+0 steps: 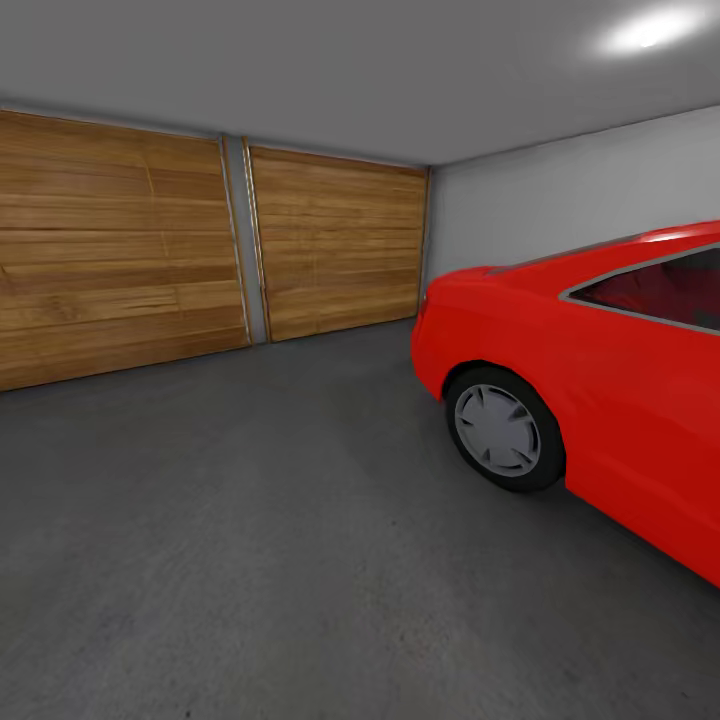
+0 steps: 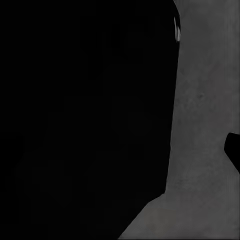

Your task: Move the two storage containers from the living room to the garage. In the garage, place one container on the floor and stack the other container on top of it (either order is fine).

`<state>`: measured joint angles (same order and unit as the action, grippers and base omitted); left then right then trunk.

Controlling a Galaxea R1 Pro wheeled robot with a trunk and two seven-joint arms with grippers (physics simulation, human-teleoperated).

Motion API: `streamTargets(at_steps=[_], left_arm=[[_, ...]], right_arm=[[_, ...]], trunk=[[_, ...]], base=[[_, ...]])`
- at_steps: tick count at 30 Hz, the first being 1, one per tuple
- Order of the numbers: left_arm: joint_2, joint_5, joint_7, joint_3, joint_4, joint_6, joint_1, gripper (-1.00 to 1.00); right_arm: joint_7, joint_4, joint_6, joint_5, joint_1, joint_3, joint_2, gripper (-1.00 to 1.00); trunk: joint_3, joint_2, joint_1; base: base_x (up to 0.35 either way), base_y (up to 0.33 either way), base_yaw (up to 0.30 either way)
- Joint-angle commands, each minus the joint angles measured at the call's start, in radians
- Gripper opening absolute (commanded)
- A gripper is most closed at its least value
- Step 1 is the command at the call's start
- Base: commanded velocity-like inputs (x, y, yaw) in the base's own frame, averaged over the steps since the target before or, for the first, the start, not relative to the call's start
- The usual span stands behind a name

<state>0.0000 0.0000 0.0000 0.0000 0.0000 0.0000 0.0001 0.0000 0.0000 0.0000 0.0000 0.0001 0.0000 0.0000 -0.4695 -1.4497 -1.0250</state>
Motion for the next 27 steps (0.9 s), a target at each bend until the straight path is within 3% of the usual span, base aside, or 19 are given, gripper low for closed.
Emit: streamTargets(at_steps=[1, 6, 14, 18, 27], left_arm=[[-0.006, 0.006, -0.006, 0.006, -0.006, -0.006, -0.002, 1.00], [-0.015, 0.013, -0.010, 0.018, -0.028, -0.011, -0.002, 1.00], [-0.023, 0.058, -0.012, 0.028, -0.045, -0.011, -0.002, 1.00], [-0.024, 0.080, -0.012, 0.029, -0.046, -0.011, -0.002, 1.00], [-0.025, 0.081, -0.012, 0.029, -0.046, -0.011, -0.002, 1.00]], right_arm=[[0.002, -0.006, -0.006, 0.006, -0.001, 0.006, 0.006, 1.00], [0.004, -0.009, -0.011, 0.014, -0.002, 0.017, 0.007, 1.00], [0.008, -0.009, -0.011, 0.035, -0.002, 0.049, 0.008, 1.00], [0.009, -0.009, -0.012, 0.036, -0.002, 0.052, 0.008, 1.00], [0.015, -0.009, -0.010, 0.037, -0.002, 0.054, 0.008, 1.00]], trunk=[[0.000, 0.000, 0.000], [0.000, 0.000, 0.000], [0.000, 0.000, 0.000], [0.000, 0.000, 0.000], [0.000, 0.000, 0.000]], base=[[0.000, 0.000, 0.000], [0.000, 0.000, 0.000], [0.000, 0.000, 0.012], [0.000, 0.000, 0.180], [0.000, 0.000, 0.258]])
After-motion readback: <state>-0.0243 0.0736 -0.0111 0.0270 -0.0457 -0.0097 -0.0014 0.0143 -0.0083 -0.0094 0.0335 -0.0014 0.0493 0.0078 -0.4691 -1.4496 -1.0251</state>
